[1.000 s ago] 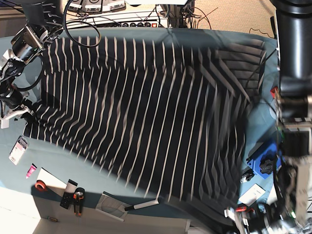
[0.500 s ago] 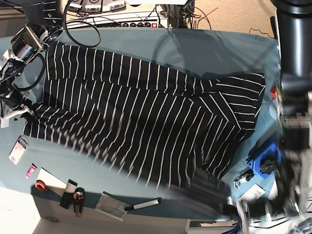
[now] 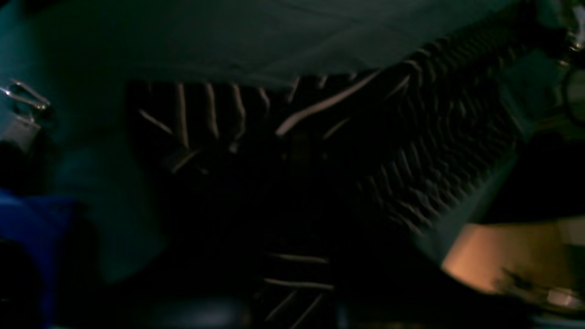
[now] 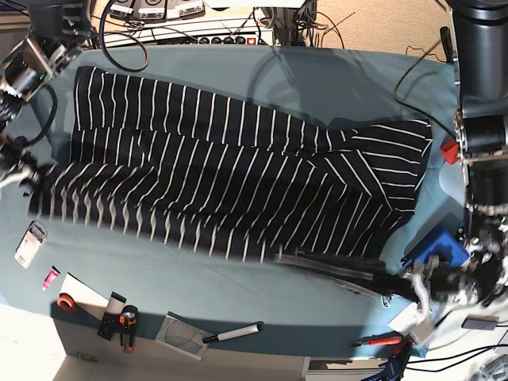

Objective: Layout the t-shirt on the table in an organized manner, then fold the t-shirt properly
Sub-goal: 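Lift the shirt side with both grippers and fold it over lengthwise, then lower the folded edge onto the shirt and release with both grippers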

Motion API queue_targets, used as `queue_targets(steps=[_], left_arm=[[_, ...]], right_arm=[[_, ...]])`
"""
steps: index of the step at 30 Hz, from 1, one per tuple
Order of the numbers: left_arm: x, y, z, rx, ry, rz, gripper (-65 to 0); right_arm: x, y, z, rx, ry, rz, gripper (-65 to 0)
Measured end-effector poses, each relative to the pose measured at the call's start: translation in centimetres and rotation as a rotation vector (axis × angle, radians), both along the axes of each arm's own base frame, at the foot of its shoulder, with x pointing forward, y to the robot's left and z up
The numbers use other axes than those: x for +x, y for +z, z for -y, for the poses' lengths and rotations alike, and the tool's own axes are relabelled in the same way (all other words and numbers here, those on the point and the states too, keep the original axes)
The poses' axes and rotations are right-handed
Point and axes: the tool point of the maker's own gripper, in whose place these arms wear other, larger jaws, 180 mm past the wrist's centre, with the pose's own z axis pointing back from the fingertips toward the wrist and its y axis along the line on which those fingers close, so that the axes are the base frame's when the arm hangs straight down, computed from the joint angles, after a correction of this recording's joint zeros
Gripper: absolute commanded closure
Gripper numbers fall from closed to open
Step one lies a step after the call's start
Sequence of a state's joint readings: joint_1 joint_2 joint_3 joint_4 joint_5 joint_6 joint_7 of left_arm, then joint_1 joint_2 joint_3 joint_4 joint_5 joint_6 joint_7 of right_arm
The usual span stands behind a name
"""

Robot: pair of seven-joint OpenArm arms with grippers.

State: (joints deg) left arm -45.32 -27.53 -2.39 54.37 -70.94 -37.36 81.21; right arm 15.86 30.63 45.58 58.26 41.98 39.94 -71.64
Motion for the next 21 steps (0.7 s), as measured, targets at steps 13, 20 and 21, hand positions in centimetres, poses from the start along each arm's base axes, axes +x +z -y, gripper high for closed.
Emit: queue_targets(steps=[13, 20, 21], left_arm=[[-5.0, -6.8, 0.9, -0.091, -0.013, -0.151, 0.0], [-7.2, -9.4, -0.2, -0.074, -0.002, -0.204, 0.0], [-7.4, -9.5, -0.6, -0.067, 0.001, -0.210, 0.0]], right_arm=[[-4.4, -3.9, -0.7, 0.040, 0.003, -0.102, 0.0], [-5.3, -4.5, -1.2, 0.060, 0.019, -0.137, 0.0], [-5.3, -4.4, -1.2, 0.062, 0.019, -0.134, 0.0]])
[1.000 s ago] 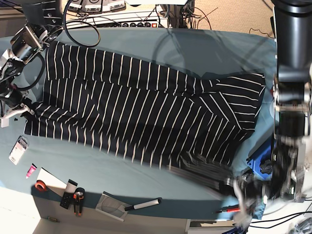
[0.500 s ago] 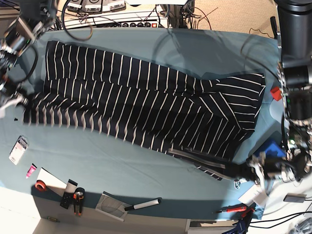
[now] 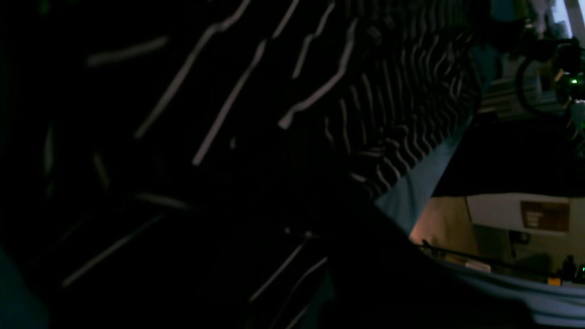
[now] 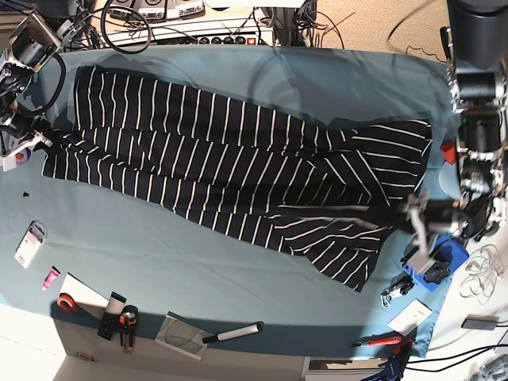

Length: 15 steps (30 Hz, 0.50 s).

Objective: Layout the t-shirt on the table in an organized manner, then fold the t-shirt properly
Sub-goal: 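Lower the folded edge onto the shirt and release with both grippers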

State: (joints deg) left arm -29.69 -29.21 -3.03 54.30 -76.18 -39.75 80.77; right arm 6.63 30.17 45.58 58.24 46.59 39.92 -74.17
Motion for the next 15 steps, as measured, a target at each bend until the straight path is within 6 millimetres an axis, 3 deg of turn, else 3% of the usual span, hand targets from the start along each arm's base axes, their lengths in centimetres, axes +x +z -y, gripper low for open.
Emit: queue_targets(steps=[8, 15], left_arm=[[-2.2, -2.0, -2.0, 0.033, 0.023, -0.060, 0.0], [-1.6, -1.3, -2.7, 0.043, 0.032, -0.040, 0.0]], right_arm=[[0.1, 0.1, -0.2, 0.011, 0.002, 0.007, 0.0], [0.0, 0.7, -1.6, 0.092, 0.041, 0.019, 0.0]])
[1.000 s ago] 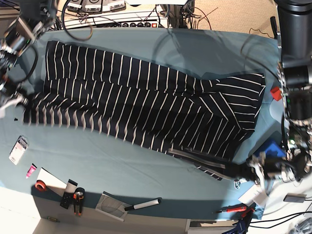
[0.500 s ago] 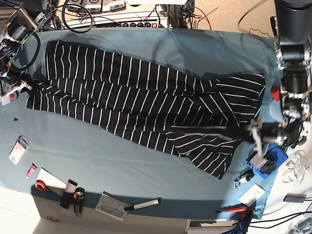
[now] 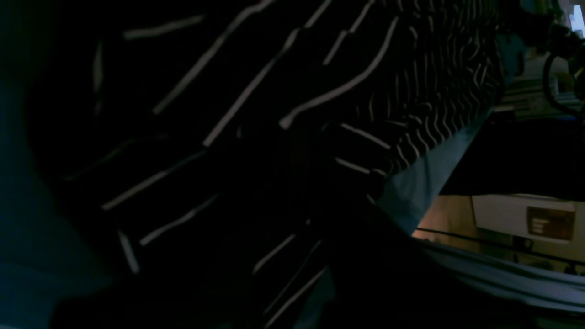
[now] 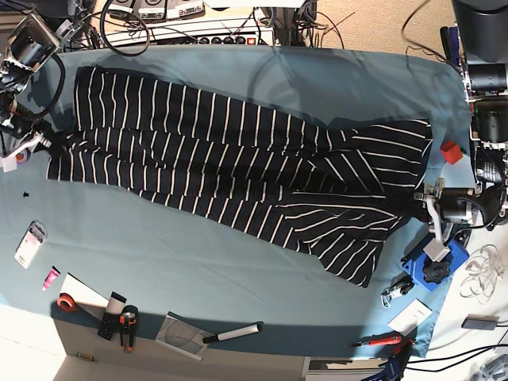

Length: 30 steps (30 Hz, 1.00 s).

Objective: Layout the t-shirt on the table in an organized manner, then fold the t-shirt properly
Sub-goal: 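Lower the folded edge onto the shirt and release with both grippers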

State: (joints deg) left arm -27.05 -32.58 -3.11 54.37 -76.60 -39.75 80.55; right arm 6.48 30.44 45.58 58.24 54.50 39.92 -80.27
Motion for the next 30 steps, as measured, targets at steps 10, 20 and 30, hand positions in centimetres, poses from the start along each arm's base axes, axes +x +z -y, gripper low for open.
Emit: queue_targets(steps=[10, 20, 30], left_arm=[[0.0, 0.0, 0.0, 0.000, 0.000, -0.001, 0.0], [0.0, -0.1, -0.1, 0.007, -0.001, -0.003, 0.0], [-0.1, -0.2, -0.1, 0.008, -0.001, -0.003, 0.0]], right_arm=[[-0.1, -0.1, 0.0, -0.002, 0.001, -0.005, 0.0], [-2.8, -1.5, -0.6, 0.048, -0.003, -0.034, 0.0], [-2.9, -1.5, -0.7, 0.055, -0.004, -0.029, 0.0]])
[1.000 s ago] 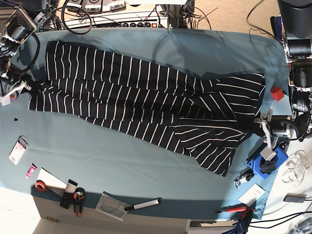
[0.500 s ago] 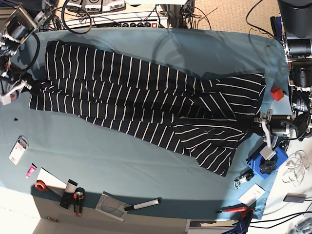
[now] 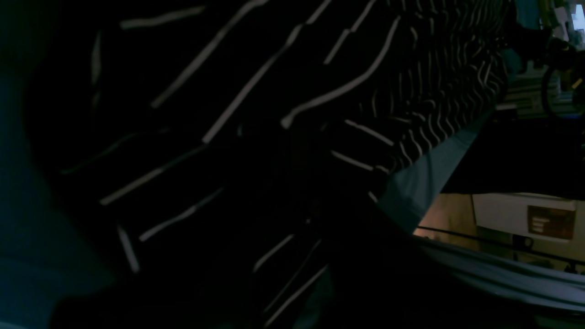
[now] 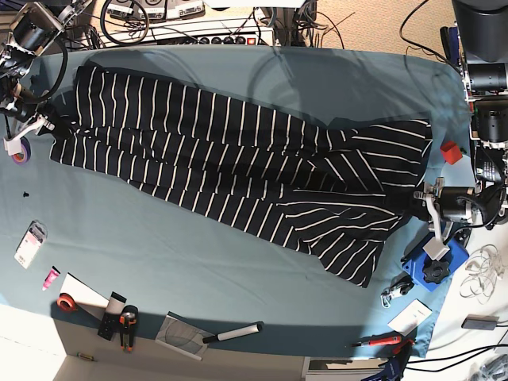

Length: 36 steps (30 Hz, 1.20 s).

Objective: Layout the t-shirt on the table in an organized manner, then fold the t-shirt properly
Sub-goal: 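Lower the folded edge onto the shirt and release with both grippers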

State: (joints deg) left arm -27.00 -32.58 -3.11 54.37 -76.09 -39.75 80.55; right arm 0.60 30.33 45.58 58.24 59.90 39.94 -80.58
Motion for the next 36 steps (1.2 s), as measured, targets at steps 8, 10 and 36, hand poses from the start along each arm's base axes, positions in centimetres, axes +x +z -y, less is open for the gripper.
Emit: queue_targets(steps=[8, 10, 36], left_arm=[[-0.1, 0.2, -1.8, 0.033, 0.017, 0.000, 0.0], [-0.1, 0.3, -2.2, 0.042, 0.022, 0.001, 0.0], [-0.2, 0.4, -2.7, 0.051, 0.026, 0.001, 0.0]], right_arm=[[0.8, 1.2, -0.4, 0.025, 0.001, 0.062, 0.0], [1.2, 2.0, -0.4, 0.018, 0.009, 0.091, 0.0], [-1.7, 0.9, -0.8, 0.044, 0.007, 0.052, 0.0]])
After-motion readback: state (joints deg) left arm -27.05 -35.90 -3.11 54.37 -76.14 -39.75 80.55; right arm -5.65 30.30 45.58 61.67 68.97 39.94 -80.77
